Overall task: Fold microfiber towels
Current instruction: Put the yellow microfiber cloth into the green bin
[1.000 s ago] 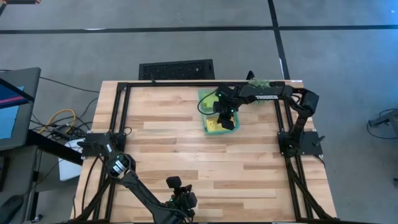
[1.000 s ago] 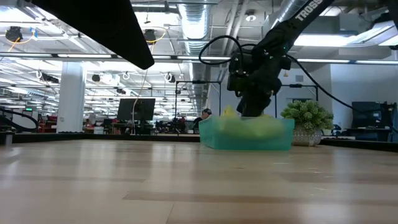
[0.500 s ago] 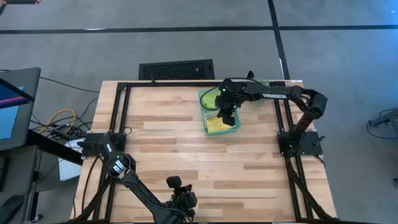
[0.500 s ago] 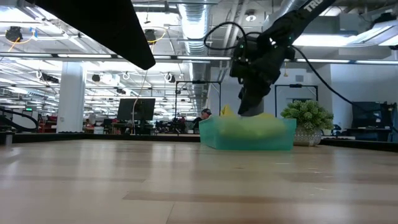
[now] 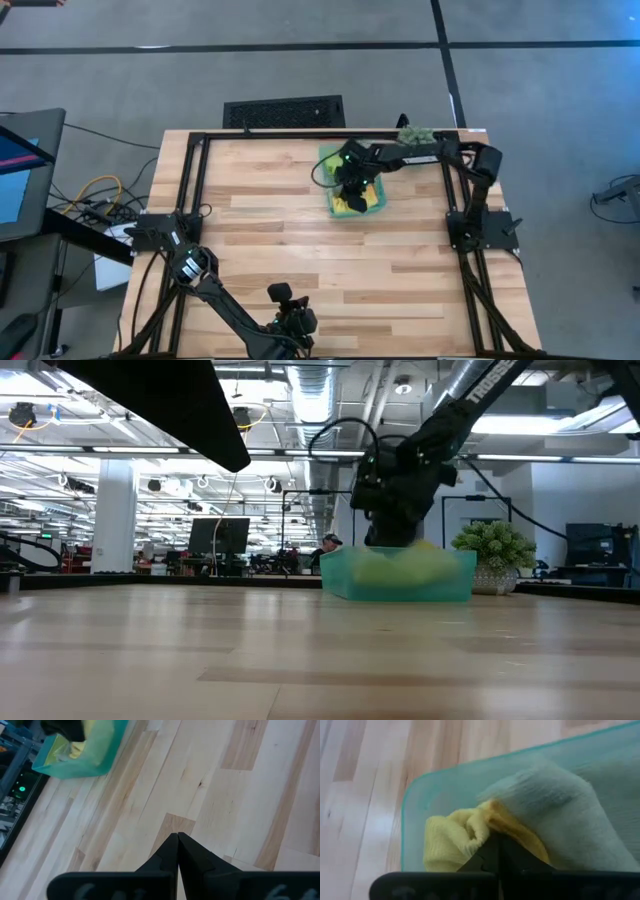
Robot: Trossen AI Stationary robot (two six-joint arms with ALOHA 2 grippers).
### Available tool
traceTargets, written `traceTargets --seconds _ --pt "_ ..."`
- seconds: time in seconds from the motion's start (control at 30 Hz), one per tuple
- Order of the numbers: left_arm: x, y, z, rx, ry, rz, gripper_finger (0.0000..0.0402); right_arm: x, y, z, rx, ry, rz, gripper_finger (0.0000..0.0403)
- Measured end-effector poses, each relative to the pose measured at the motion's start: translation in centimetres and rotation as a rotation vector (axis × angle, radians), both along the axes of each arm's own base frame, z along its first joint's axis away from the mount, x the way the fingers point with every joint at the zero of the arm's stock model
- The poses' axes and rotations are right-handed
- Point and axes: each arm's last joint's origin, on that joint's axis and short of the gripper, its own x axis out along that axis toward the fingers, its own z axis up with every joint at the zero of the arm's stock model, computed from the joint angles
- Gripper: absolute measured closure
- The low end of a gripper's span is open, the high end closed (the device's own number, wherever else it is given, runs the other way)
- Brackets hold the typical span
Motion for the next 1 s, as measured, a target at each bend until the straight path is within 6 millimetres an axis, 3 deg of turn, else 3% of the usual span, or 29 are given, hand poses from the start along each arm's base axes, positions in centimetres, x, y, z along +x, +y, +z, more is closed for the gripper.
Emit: traceTargets --seconds 0.1,0.23,0.5,0.63,0.9,1.0 --pt "0.0 0.0 0.0 0.001 0.001 0.0 0.0402 0.3 0.5 -1.4 0.006 0.029 0.044 0.038" --pt "0.0 0.0 0.0 0.002 0.002 0.0 0.0401 0.3 0.7 -1.0 -0.004 0.016 0.054 0.038" --pt "0.0 0.0 0.0 0.001 0.001 0.0 0.0401 -1.7 1.4 5.0 -0.034 -0.061 0.027 0.038" --pt "0.0 0.0 0.0 -0.003 -0.003 0.0 0.0401 -3.5 1.3 6.4 -0.058 -0.047 -0.01 0.0379" --pt "0.0 0.0 0.0 -0.005 -0.005 0.0 0.0401 -7.3 0.0 2.2 -0.04 0.092 -0.11 0.0384" --pt "0.0 0.0 0.0 -0.005 -0.005 0.0 0.0401 -7.6 0.1 1.0 -0.021 0.123 -0.12 0.0382"
